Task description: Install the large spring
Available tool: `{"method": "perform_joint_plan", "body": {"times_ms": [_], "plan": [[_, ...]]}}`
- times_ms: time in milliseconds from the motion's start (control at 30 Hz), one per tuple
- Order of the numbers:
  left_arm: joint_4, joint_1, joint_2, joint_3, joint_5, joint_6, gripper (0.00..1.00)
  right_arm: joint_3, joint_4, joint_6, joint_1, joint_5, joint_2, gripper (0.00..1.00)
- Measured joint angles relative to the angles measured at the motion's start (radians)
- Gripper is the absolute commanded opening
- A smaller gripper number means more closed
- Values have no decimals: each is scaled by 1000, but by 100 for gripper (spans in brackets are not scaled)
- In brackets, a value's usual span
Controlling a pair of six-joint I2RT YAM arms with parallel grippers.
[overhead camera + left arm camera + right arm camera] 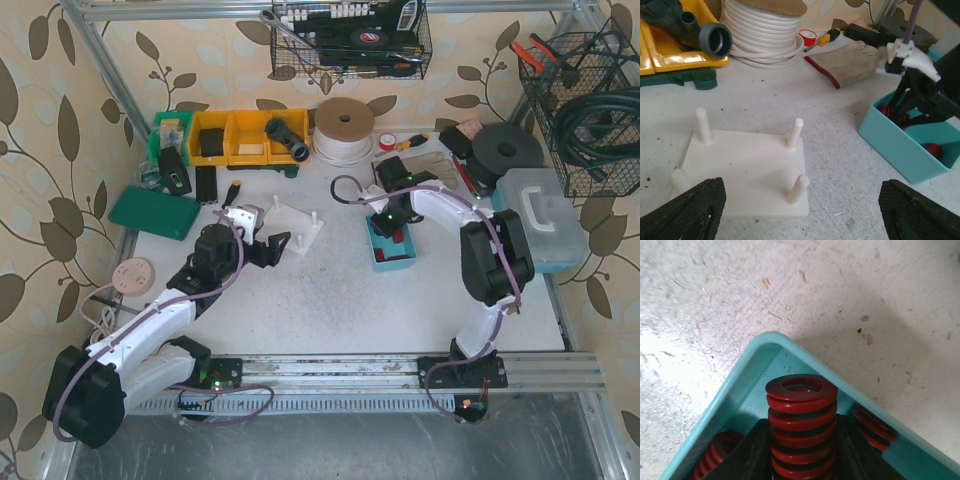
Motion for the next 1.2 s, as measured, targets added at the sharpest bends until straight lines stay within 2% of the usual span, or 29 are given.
{"method": "perform_joint_plan", "body": {"times_ms": [400, 633, 900, 967, 1200], "plan": [[17, -14, 106, 30, 123, -6, 90, 1, -13, 84, 0, -6, -192, 8], [28, -20, 139, 61, 129, -59, 90, -4, 4, 168, -18, 85, -299, 8], [-29, -20, 66, 61, 35, -68, 92, -45, 34, 245, -129, 220, -304, 8], [-51, -20, 59, 64, -18, -90, 98, -47, 44, 258, -159, 234, -293, 8], [-166, -20, 57, 84, -163, -132, 98, -92, 78, 273, -209, 249, -271, 8]]}}
